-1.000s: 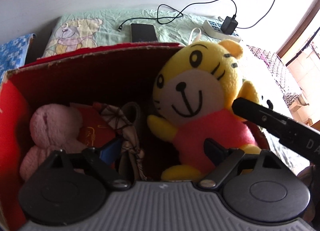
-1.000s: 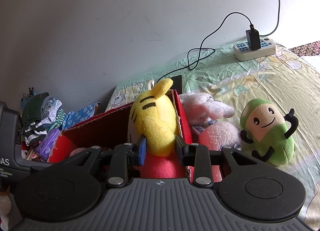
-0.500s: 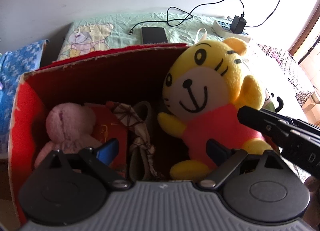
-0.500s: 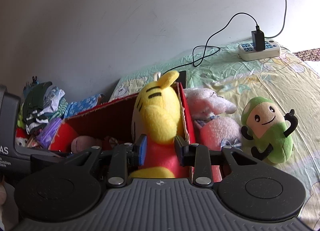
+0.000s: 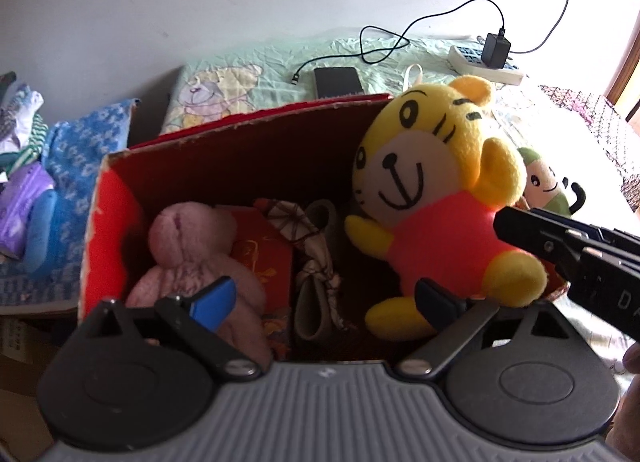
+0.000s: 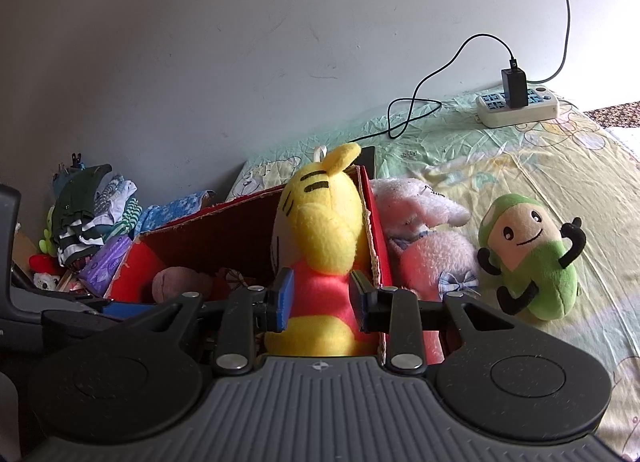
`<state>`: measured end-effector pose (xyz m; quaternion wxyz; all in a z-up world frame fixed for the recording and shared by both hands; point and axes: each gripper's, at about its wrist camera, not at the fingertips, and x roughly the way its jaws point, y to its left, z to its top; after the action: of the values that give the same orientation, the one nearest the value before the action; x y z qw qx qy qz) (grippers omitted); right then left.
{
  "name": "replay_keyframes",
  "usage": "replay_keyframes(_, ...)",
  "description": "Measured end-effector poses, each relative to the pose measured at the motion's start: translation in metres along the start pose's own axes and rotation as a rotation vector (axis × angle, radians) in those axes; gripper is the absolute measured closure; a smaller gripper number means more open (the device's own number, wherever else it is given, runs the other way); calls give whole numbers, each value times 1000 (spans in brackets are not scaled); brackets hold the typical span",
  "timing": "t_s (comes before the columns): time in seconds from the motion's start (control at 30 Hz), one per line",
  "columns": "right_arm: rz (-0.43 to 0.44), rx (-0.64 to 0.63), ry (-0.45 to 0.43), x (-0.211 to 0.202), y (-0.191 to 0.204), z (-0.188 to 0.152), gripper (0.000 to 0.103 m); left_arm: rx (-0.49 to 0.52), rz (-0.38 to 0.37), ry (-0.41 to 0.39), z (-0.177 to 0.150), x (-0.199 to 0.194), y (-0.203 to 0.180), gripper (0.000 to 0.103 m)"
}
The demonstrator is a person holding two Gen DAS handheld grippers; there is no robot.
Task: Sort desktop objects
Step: 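Open both grippers to release the tiger inside the box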
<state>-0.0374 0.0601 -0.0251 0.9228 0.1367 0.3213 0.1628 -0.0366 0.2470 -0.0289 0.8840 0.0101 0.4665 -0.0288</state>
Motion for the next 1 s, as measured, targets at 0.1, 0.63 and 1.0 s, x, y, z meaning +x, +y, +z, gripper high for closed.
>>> replay_keyframes(0.1,5,11,1,-1,-1,-2,69,12,15,1,-3,-3,-3,5)
replay_keyframes(0.63,58,85,-20,-7,-14,-18,69,25,106,15,-12,-7,-13,3)
replay_keyframes(1.0,149,51,-3,-5,-24,-14,68,-29,156,31,-11,-4,-16,2)
